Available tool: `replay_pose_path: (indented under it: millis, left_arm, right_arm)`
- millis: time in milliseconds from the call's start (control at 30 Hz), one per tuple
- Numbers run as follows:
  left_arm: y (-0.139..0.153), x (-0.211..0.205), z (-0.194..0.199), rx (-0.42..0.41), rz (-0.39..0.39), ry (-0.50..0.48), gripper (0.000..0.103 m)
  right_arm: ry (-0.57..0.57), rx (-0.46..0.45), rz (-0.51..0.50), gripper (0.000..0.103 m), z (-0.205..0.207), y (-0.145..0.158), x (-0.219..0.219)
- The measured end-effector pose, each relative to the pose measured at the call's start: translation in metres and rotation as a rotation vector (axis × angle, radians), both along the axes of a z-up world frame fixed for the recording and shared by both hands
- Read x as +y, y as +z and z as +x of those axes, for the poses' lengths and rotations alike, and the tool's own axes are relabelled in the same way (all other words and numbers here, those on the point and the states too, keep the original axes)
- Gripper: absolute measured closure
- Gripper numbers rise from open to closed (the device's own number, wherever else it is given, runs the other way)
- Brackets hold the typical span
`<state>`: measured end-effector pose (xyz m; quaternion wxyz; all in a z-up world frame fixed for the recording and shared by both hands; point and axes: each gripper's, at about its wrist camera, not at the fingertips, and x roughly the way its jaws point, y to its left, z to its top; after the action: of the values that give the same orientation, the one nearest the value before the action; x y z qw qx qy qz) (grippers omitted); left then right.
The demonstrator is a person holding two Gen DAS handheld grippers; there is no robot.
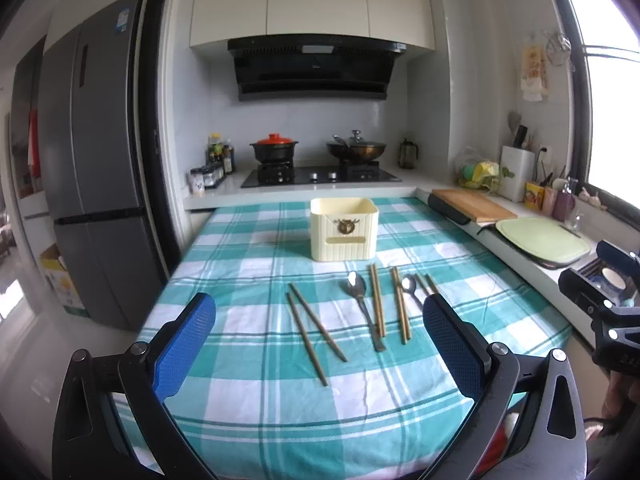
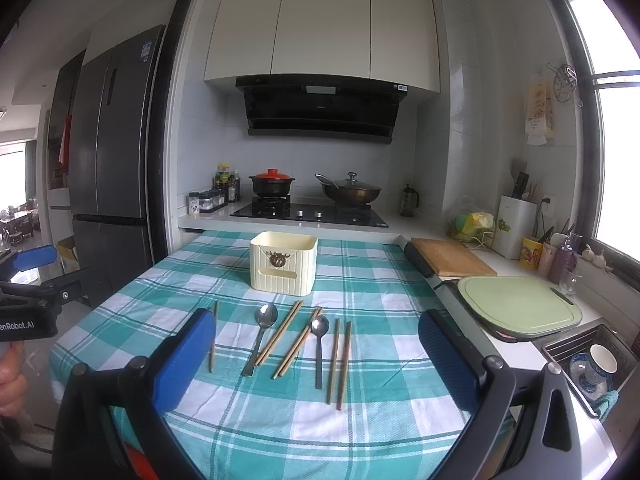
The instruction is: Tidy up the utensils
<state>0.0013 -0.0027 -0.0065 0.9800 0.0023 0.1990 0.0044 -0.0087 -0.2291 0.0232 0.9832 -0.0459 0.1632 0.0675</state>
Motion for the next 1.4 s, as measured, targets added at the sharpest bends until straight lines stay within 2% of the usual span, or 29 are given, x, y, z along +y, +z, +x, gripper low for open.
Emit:
replay_pose_path:
  millis: [1400]
  left_arm:
    - [-0.0087, 0.0025, 0.0055, 0.029, -0.009, -0.001, 0.0]
  right_arm:
    - [0.014, 0.021, -0.006, 0.0, 0.0026, -0.0091, 0.0044]
